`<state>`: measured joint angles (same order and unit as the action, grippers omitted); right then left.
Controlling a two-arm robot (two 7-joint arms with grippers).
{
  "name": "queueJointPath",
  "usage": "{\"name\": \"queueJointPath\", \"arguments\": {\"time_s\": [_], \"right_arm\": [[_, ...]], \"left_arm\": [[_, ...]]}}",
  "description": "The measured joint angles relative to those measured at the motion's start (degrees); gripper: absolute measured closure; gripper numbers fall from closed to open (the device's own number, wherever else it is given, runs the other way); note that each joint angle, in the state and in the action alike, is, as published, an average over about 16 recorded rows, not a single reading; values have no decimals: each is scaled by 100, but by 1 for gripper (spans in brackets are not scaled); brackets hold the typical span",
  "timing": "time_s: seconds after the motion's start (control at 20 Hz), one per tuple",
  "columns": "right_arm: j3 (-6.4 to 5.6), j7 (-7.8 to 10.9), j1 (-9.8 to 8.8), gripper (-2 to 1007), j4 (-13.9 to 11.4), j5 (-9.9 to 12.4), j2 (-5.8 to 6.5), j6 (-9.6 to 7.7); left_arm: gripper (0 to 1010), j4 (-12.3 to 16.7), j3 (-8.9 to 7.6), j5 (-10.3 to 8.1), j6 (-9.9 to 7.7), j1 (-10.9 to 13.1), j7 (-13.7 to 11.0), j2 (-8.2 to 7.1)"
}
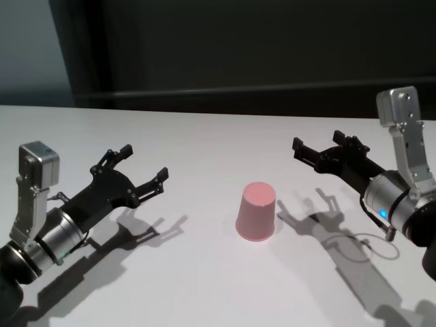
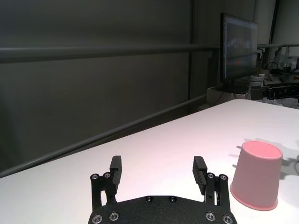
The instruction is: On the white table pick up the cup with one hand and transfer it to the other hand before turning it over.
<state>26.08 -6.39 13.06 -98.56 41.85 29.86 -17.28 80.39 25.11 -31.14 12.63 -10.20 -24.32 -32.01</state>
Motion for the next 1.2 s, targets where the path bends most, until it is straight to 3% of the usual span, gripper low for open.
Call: {"name": "queueJointPath", "arguments": {"time_s": [0.25,0.5,0.95,1.2], "right_arm": [[8,274,-76,3,283,-80,-73,278],[35,460,-107,3,525,-127,-216,414],[128,603,-116,3,750,-264,-470,389],[131,632,-160,3,770,-329,-536,327]], "left_arm": [[9,0,0,0,0,0,0,0],[9,0,0,0,0,0,0,0],[9,0,0,0,0,0,0,0],[9,0,0,0,0,0,0,0]]}}
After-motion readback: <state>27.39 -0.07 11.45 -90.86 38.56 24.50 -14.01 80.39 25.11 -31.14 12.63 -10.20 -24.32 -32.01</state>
